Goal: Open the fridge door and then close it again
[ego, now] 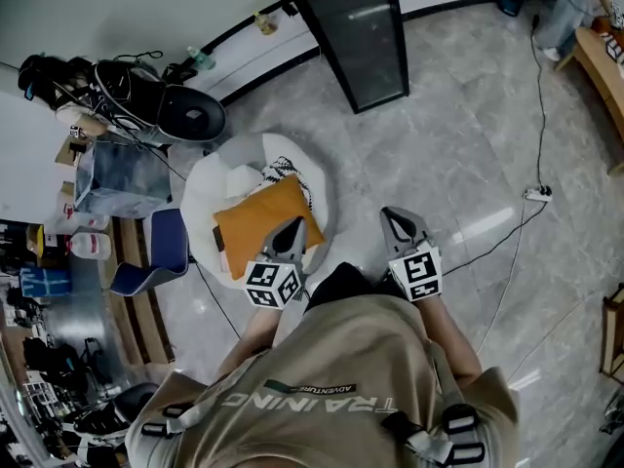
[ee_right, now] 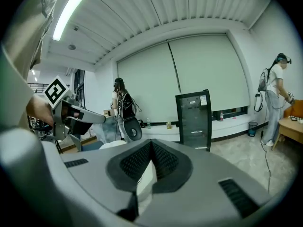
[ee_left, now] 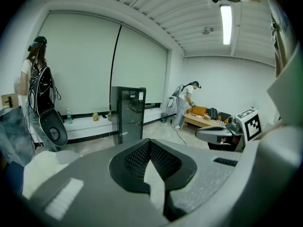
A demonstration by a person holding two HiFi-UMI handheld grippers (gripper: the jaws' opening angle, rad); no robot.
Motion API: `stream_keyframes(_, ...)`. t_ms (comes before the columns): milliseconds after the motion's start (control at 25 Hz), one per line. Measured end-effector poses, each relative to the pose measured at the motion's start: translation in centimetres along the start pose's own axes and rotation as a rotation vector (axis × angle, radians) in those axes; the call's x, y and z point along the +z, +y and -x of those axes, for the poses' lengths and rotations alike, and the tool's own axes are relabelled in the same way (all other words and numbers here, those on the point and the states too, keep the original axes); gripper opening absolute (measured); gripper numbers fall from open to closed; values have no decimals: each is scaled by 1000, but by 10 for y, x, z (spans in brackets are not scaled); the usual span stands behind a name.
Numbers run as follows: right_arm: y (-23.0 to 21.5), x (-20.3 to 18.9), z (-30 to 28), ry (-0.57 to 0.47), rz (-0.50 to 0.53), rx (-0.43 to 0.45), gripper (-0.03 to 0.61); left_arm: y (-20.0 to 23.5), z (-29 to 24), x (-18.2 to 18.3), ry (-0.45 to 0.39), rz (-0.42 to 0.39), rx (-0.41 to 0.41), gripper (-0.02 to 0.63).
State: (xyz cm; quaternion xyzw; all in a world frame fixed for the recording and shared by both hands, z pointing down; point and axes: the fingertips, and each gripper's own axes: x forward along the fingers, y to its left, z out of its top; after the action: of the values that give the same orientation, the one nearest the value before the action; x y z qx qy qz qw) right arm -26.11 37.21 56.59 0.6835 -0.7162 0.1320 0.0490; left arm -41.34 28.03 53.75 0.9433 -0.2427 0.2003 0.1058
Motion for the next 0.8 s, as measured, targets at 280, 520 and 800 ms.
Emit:
stream_keyframes(280, 2, -2, -31, 50, 0, 7, -5, 27, -26, -8, 29, 57, -19, 0)
stream_keyframes(520, -13, 21, -70, 49, 33, -22, -5, 57, -72, 15, 1, 51, -56, 0)
stream_keyframes(800, -20, 63, -128, 38, 95, -56, -5, 114, -108, 51, -49, 48, -91, 0)
